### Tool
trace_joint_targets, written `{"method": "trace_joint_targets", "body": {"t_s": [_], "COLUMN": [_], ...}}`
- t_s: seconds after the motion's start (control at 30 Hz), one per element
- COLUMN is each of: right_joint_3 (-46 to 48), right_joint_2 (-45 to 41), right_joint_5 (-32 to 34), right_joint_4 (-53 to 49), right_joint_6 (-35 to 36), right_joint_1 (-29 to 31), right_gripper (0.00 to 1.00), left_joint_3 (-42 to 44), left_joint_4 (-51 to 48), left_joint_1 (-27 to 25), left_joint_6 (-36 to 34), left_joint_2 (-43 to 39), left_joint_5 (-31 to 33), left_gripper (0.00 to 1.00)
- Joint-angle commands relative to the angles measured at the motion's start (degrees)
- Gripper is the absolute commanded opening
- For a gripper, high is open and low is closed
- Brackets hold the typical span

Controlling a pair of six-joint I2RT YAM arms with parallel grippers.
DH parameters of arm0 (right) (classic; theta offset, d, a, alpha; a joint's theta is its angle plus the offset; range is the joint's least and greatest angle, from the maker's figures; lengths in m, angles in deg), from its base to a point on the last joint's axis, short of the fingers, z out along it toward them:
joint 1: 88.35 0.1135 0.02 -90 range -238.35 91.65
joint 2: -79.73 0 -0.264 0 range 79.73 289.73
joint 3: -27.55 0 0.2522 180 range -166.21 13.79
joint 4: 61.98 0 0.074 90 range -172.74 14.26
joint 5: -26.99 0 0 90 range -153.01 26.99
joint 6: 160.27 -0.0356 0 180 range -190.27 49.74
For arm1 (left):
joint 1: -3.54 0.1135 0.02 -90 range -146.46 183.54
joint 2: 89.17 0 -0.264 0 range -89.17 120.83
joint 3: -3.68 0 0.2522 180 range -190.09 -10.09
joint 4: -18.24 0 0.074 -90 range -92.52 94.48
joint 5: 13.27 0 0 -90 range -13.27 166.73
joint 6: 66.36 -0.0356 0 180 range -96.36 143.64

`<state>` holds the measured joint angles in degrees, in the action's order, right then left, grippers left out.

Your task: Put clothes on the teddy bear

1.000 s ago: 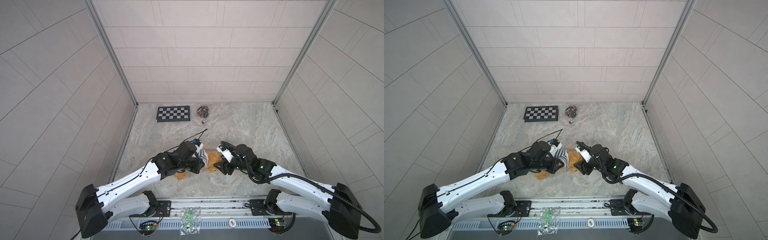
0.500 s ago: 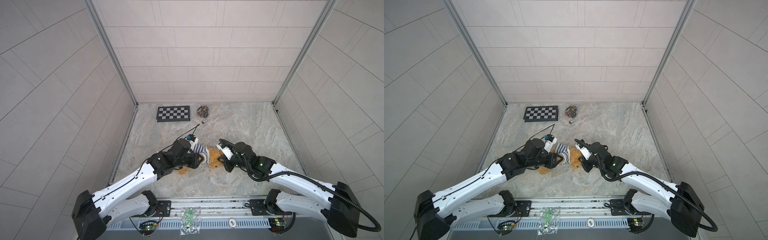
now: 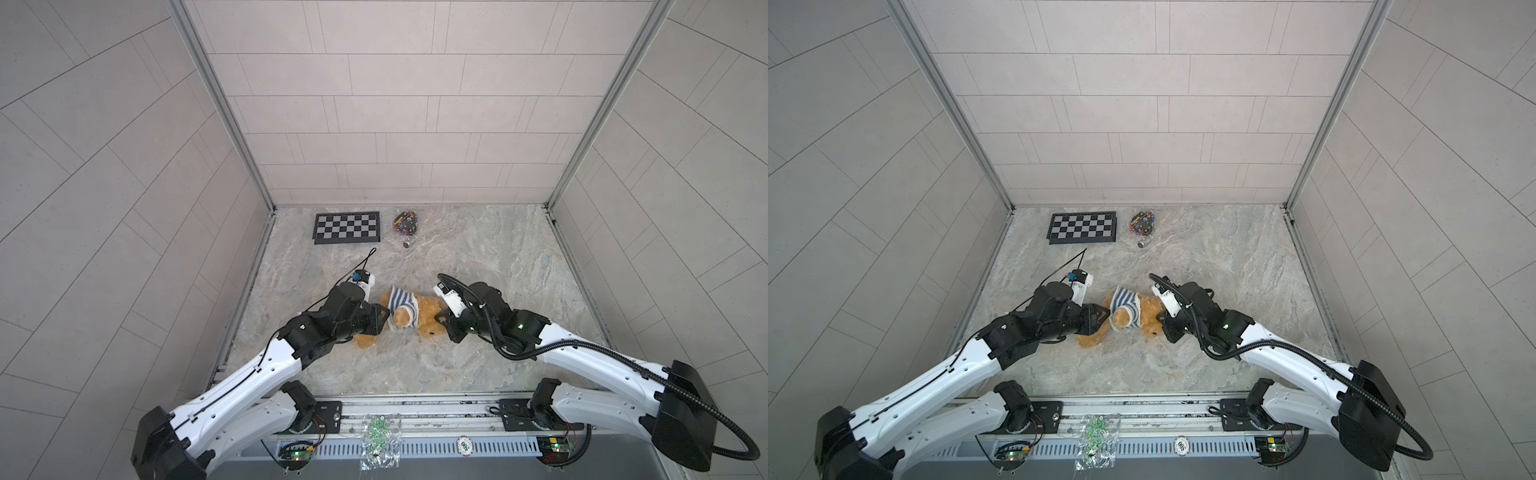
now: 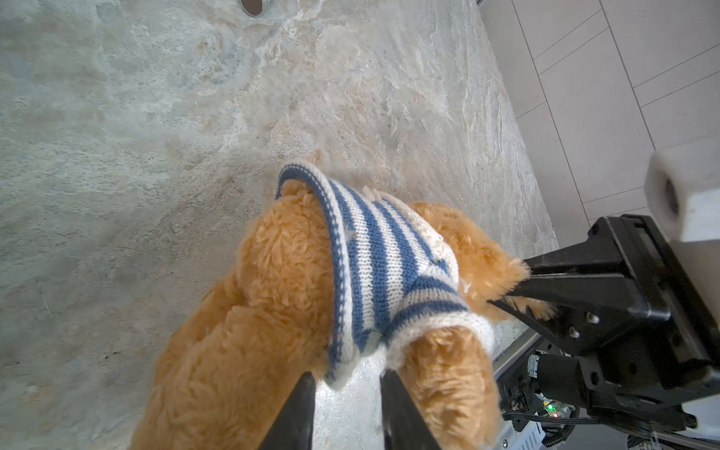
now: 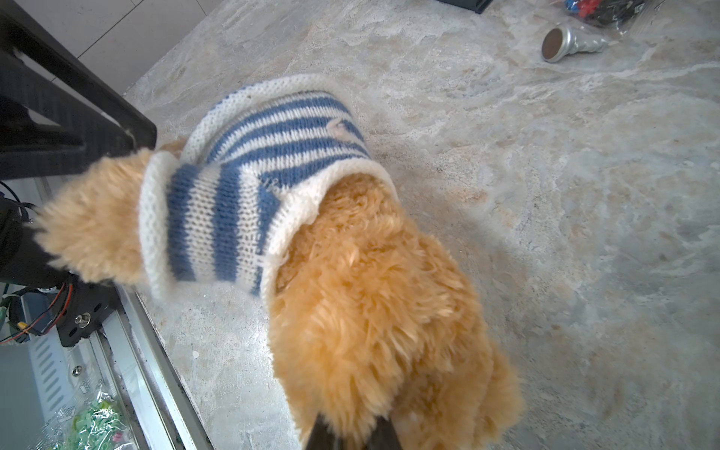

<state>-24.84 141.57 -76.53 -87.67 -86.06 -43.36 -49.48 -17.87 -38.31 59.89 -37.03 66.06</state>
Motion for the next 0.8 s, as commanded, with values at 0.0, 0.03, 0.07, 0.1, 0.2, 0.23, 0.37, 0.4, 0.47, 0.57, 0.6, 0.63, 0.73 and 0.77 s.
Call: {"method": "trace_joint_targets", "body": {"t_s": [0.0, 0.03, 0.07, 0.1, 0.2, 0.23, 0.37, 0.4, 0.47, 0.57, 0.6, 0.63, 0.73, 0.77], "right_joint_3": [-1.6, -1.6, -1.6, -1.6, -1.6, -1.6, -1.7, -1.7, -1.7, -2.3, -2.7, -3.3, -4.9, -4.8], "right_joint_2": [-0.2, -0.2, -0.1, -0.1, -0.4, -0.4, -0.8, -0.9, -1.3, -1.9, -2.2, -2.5, -4.2, -5.0], "right_joint_5": [-0.6, -0.8, -0.8, -0.8, -0.7, -0.7, -0.4, -0.4, 0.1, 1.0, 1.1, 1.1, 0.6, 0.2], "right_joint_4": [0.5, 0.5, 0.6, 0.6, 0.5, 0.5, -0.1, -0.3, -0.8, -2.7, -3.7, -5.1, -8.4, -9.0], "right_joint_6": [-0.9, -0.8, -0.9, -0.9, -1.0, -0.9, -0.8, -0.8, -0.7, -0.9, -1.0, -1.1, -2.2, -2.5], "right_joint_1": [0.3, 0.3, 0.3, 0.3, 0.4, 0.4, 0.4, 0.4, 0.4, 0.4, 0.4, 0.4, 0.4, 0.4], "right_gripper": [0.0, 0.0, 0.0, 0.0, 0.0, 0.0, 0.0, 0.0, 0.0, 0.0, 0.0, 0.0, 0.0, 0.0], "left_joint_3": [0.5, 0.5, 0.2, 0.1, -0.1, 0.0, 0.1, 0.1, 0.6, 0.8, 1.0, 1.1, 0.7, 0.2], "left_joint_4": [2.6, 3.2, 3.7, 3.9, 4.8, 5.3, 5.9, 5.6, 4.8, 2.7, 1.9, 1.2, -1.1, -2.3], "left_joint_1": [0.3, 0.3, 0.3, 0.3, 0.3, 0.3, 0.3, 0.3, 0.4, 1.3, 1.9, 2.6, 3.9, 3.8], "left_joint_6": [0.1, 0.0, -0.2, -0.4, -0.3, -0.1, 0.3, 0.3, 0.2, -1.0, -1.3, -1.7, -3.4, -4.2], "left_joint_2": [1.8, 2.5, 3.2, 4.0, 6.0, 6.5, 7.3, 7.0, 6.0, 4.6, 4.2, 3.6, 1.9, 1.6], "left_joint_5": [-1.3, -1.6, -1.9, -1.9, -1.7, -1.7, -0.8, -0.5, 0.8, 1.2, 1.1, 0.7, -0.6, -0.5], "left_gripper": [0.33, 0.33, 0.33, 0.33, 0.31, 0.3, 0.18, 0.14, 0.07, 0.0, 0.0, 0.0, 0.0, 0.0]}}
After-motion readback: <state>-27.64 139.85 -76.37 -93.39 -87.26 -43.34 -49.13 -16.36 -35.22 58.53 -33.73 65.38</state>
